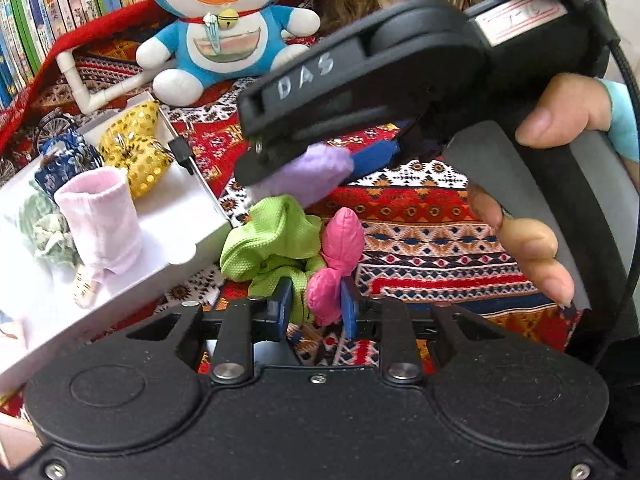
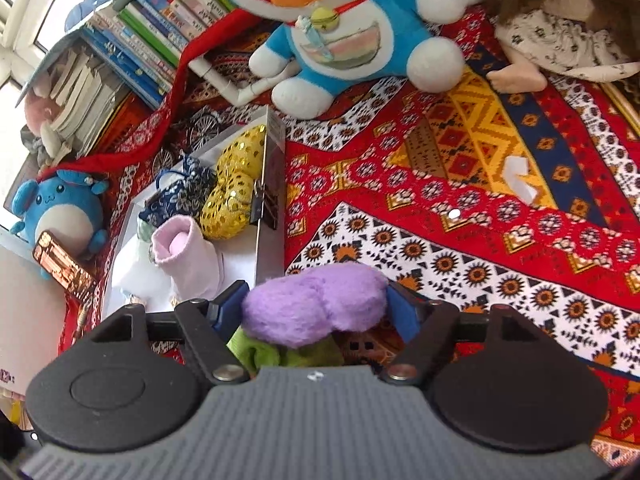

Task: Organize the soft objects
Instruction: 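Grasp the green scrunchie and pink flower with the left gripper while the right gripper grasps the purple fluffy toy, then carry the scrunchie and flower into the tray while the right gripper carries the purple toy there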

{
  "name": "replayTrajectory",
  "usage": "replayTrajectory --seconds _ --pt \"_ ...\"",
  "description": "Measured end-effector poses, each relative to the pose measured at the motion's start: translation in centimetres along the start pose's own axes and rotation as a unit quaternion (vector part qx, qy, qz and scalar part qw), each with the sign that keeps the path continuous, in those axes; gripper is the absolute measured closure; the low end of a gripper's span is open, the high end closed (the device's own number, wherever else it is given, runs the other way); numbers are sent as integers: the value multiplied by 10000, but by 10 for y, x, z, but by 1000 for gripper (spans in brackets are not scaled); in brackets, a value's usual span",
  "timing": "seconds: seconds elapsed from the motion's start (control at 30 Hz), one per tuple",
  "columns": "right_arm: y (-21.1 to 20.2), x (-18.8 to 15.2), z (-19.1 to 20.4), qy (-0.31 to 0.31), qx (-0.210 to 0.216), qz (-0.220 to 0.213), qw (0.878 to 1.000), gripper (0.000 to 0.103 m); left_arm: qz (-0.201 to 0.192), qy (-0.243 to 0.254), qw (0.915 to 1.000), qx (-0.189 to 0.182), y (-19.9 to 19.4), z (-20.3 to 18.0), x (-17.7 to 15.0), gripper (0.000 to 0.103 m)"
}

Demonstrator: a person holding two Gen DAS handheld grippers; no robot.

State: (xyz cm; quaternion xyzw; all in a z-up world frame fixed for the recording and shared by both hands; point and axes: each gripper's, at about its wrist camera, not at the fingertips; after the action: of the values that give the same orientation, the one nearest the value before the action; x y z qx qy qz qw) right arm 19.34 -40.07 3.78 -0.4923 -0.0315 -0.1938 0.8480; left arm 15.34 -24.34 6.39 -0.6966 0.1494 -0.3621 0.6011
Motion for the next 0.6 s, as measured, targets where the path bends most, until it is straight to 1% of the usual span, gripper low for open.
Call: replayTrajectory --seconds 0.07,0.2,0.3,0.6 --pt "-6 -1 -2 39 30 -63 10000 28 -42 56 10000 60 0 -3 -1 80" --pt "-15 -2 -3 85 55 -166 9998 28 -60 -4 10000 -66 -5 -3 -2 81" --pt "-22 -3 -3 113 58 -260 9996 28 -129 -26 9999 -88 -11 -2 -2 81" --pt "-47 -3 6 49 92 -569 9983 28 -502 -191 9985 -101 -46 15 -5 81"
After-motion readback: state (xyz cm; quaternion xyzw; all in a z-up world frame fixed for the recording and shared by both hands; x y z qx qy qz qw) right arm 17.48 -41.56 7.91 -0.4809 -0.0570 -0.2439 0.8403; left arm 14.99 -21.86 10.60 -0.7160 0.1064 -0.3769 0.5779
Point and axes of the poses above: each gripper's, at about its wrist camera, not at the fingertips, and y roughly the way its jaws point, z to its left, x to its top, and after that the axes turned 15 degrees about z, right-handed
